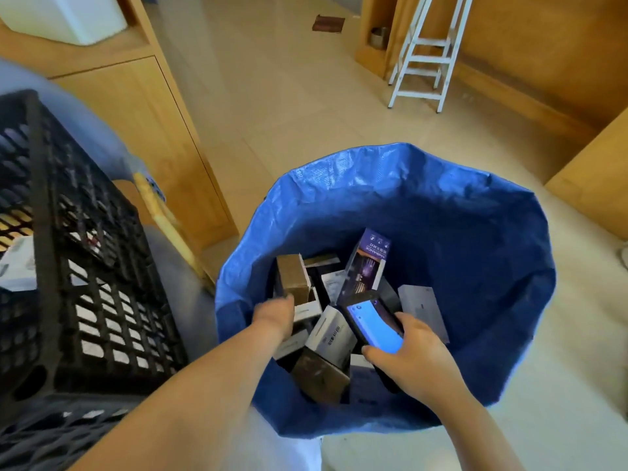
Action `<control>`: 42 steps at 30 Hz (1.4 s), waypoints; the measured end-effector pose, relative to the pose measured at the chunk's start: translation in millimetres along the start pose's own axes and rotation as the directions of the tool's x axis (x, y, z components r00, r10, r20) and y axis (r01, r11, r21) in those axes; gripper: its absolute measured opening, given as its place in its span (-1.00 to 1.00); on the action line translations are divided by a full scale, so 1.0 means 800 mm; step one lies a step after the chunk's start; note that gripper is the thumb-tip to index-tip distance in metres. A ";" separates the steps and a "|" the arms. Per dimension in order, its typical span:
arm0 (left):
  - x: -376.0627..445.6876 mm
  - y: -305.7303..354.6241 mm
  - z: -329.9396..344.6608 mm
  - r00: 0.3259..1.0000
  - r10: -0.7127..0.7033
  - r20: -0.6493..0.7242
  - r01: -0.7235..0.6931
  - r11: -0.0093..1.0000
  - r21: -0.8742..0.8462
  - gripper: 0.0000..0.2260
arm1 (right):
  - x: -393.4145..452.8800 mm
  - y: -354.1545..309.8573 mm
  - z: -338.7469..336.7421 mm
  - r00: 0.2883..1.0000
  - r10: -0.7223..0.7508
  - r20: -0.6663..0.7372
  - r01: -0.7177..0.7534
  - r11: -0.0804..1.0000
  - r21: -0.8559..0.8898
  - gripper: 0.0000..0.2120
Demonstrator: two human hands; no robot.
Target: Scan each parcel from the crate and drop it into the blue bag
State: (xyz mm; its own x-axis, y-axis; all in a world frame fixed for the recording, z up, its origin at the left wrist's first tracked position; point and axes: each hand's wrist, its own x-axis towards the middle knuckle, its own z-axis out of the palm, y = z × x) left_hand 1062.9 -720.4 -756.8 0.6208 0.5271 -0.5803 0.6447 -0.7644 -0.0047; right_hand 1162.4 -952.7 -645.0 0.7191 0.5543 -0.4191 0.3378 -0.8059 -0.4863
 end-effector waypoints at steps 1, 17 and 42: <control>0.000 0.000 0.005 1.000 0.000 0.018 0.000 0.999 0.041 -0.58 | 0.000 -0.001 0.002 1.000 -0.005 -0.001 0.005 1.000 0.000 -0.44; -0.103 -0.003 -0.089 0.948 0.138 -0.287 -0.159 0.986 -0.051 -0.74 | -0.045 -0.023 -0.016 0.994 -0.046 -0.099 0.047 0.999 0.005 -0.56; -0.364 -0.338 -0.150 0.844 -0.320 -0.431 0.088 0.875 -0.476 -0.66 | -0.172 -0.317 0.018 0.808 -0.584 -0.078 0.585 0.811 -0.008 -0.60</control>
State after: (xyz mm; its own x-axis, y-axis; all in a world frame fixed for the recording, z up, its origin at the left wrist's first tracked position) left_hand 761.4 -622.2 -489.0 0.5101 0.8490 -0.1377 0.8312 -0.4454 0.3328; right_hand 969.0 -821.2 -475.4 0.4311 0.9023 0.0048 0.6994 -0.3307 -0.6336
